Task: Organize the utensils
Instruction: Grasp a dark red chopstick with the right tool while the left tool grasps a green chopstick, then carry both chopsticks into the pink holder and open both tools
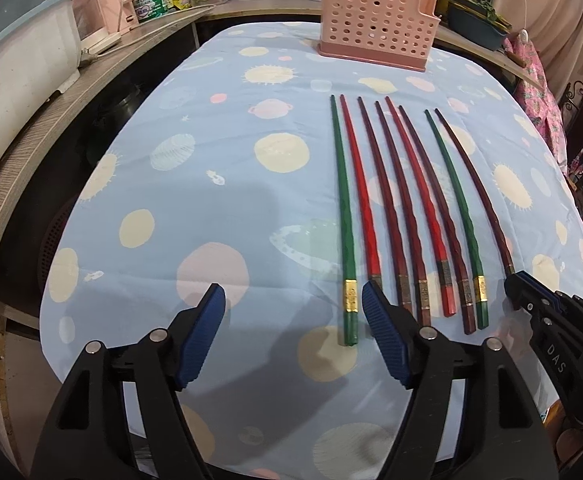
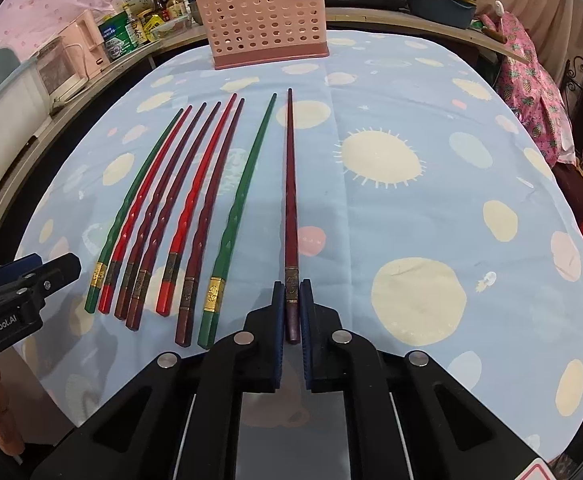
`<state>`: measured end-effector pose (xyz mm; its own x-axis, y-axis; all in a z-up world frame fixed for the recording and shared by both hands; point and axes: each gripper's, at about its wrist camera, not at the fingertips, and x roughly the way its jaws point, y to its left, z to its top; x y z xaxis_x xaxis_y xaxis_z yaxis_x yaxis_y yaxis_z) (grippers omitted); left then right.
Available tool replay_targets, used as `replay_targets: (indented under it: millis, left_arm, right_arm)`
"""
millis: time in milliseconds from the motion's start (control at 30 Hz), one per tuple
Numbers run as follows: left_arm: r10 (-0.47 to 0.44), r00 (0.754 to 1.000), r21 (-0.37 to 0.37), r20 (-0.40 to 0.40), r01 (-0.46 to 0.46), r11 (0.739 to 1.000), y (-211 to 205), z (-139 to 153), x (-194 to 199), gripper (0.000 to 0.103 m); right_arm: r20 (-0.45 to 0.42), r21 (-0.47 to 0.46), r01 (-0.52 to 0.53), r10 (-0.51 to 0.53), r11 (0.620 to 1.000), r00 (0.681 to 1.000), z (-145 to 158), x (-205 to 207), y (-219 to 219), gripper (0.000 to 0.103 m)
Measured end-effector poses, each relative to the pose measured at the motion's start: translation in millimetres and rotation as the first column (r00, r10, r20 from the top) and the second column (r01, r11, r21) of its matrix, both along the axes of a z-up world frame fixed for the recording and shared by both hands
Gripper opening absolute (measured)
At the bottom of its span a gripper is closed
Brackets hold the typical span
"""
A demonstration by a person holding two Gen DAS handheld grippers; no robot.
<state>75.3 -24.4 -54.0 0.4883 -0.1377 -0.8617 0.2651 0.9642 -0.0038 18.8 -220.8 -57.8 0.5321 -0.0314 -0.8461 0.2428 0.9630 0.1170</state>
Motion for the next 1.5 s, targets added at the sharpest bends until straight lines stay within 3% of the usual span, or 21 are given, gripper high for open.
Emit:
replay_targets:
  millis: [667, 867, 1133, 1500]
  left_arm:
    - [-0.01, 1.0, 0.04, -0.022, 0.011, 0.999, -7.5, -19.8, 2.6, 0.058]
    - [-0.025, 0.999, 0.043, -0.026, 0.027, 0.999, -10.4, -18.2, 1.7, 0.045]
    - [-0.03, 0.999, 0.033, -0.044, 0.031, 0.999, -8.2, -15.5, 3.3, 0.009]
    - [0.001, 0.999, -0.01, -0.049, -0.001, 1.0, 7.0, -7.8, 6.8, 0.008]
  right_arm:
    - [-0.001, 0.004, 0.0, 0.0, 1.0, 1.0, -1.4, -3.0, -1.8, 0.007]
    - [-0.001, 0.004, -0.001, 0.001, 1.0, 1.0, -1.4, -2.6, -1.2, 0.007]
    - [-0.001, 0.008, 0.0, 0.0, 1.0, 1.0, -1.5, -2.7, -1.6, 0.007]
    - [0.015, 0.025, 0.023, -0.023, 0.999, 1.0, 7.6, -8.8, -11.7, 0.007]
